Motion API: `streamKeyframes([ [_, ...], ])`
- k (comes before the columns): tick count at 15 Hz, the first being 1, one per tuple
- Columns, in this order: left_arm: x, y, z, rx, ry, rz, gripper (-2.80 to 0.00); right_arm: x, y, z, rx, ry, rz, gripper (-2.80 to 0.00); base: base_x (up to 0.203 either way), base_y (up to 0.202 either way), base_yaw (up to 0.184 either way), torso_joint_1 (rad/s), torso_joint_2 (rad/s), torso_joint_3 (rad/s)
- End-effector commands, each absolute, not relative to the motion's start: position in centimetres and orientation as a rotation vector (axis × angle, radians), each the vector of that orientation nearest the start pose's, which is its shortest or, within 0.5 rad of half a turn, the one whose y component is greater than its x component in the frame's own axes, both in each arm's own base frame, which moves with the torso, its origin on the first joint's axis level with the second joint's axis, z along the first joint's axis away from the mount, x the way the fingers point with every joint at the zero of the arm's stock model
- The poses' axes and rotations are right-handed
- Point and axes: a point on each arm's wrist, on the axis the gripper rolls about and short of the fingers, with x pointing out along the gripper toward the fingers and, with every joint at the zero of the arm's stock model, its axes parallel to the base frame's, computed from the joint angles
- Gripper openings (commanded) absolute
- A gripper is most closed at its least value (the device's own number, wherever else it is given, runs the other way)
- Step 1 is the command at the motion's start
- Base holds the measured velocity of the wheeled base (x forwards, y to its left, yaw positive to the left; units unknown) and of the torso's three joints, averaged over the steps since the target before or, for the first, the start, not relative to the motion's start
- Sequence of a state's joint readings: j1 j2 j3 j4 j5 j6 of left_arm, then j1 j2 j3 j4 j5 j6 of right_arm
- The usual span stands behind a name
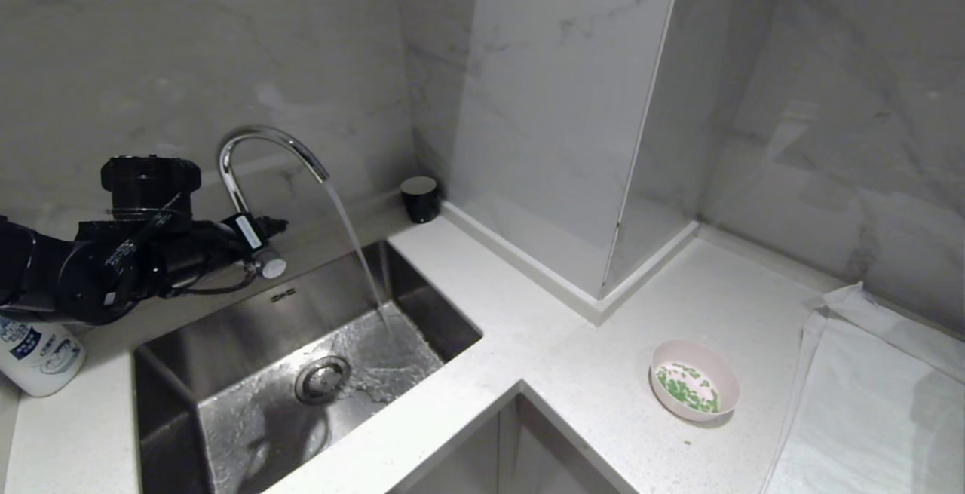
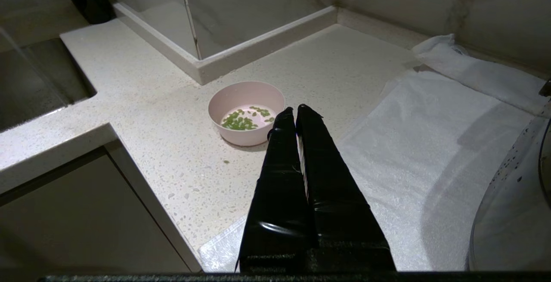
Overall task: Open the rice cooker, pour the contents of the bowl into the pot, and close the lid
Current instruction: Turn on the tap, then pick up the bowl on the table
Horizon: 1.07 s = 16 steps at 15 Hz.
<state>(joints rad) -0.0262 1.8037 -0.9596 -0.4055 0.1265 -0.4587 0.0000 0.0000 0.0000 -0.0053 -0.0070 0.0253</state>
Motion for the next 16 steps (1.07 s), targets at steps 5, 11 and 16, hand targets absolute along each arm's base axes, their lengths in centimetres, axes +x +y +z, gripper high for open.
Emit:
streamKeyframes([
  [5,26.3,-6.1,16.5,-0.366,0.491,-0.023,0.00,-2.3,0.0,7.6,0.026,-0.004,-0.007,-2.80,0.000,0.000,0.000,0.000,0.00,0.000],
  [11,21.4,-8.6,13.5,-0.298,0.529,-0.186,0.00,-2.3,0.0,7.5,-0.011,0.000,0.002,-2.80,0.000,0.000,0.000,0.000,0.00,0.000],
  [16,20.3,-9.8,14.5,-0.199,0.475,-0.282,-2.80,-2.6,0.0,10.3,-0.007,-0.025,-0.001,-2.80,0.000,0.000,0.000,0.000,0.00,0.000],
])
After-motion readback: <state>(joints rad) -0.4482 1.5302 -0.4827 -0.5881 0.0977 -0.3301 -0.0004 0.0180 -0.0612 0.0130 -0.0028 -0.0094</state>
